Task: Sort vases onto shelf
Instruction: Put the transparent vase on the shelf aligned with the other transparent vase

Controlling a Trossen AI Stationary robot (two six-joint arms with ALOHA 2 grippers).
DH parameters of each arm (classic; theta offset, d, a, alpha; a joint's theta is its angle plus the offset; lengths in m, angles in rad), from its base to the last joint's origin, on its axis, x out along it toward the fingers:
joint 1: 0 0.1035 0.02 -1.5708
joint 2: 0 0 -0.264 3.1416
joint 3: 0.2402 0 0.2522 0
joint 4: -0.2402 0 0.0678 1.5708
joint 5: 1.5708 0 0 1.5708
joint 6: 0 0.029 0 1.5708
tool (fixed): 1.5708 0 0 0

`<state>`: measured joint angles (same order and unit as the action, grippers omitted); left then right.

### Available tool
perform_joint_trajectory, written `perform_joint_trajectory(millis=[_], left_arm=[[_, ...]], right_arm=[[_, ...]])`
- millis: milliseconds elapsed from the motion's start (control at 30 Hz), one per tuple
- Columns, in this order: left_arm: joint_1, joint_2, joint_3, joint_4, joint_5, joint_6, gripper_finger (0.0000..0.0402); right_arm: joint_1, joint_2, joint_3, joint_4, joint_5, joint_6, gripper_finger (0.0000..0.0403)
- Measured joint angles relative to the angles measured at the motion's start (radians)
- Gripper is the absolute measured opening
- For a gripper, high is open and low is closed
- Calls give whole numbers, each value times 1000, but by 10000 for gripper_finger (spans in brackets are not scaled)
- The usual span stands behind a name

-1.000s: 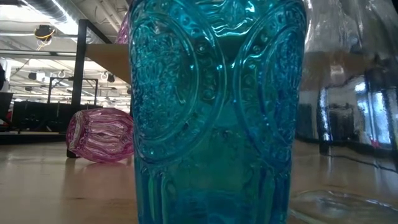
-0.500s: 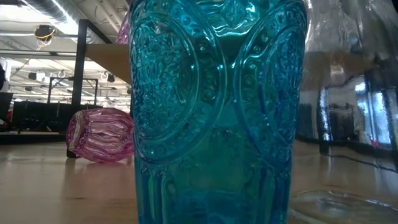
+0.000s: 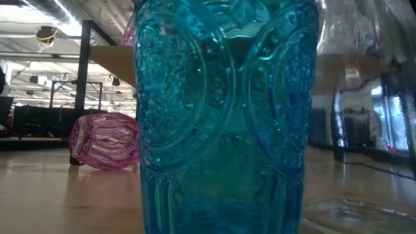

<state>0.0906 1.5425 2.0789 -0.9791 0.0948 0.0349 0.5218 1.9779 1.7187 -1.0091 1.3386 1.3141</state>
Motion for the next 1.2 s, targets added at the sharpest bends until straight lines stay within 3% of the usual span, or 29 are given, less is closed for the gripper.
perform_joint_trajectory(millis=[600,800,1067,1200], left_arm=[[0,0,0,0,0,1,266],[0,0,0,0,0,2,266],[0,0,0,0,0,3,266],[0,0,0,1,0,4,266]], right_arm=[[-20,9,0,-9,-40,28,207],[-20,9,0,-13,-40,28,237],[-20,9,0,-16,-66,14,225],[-20,9,0,-16,-75,13,239]])
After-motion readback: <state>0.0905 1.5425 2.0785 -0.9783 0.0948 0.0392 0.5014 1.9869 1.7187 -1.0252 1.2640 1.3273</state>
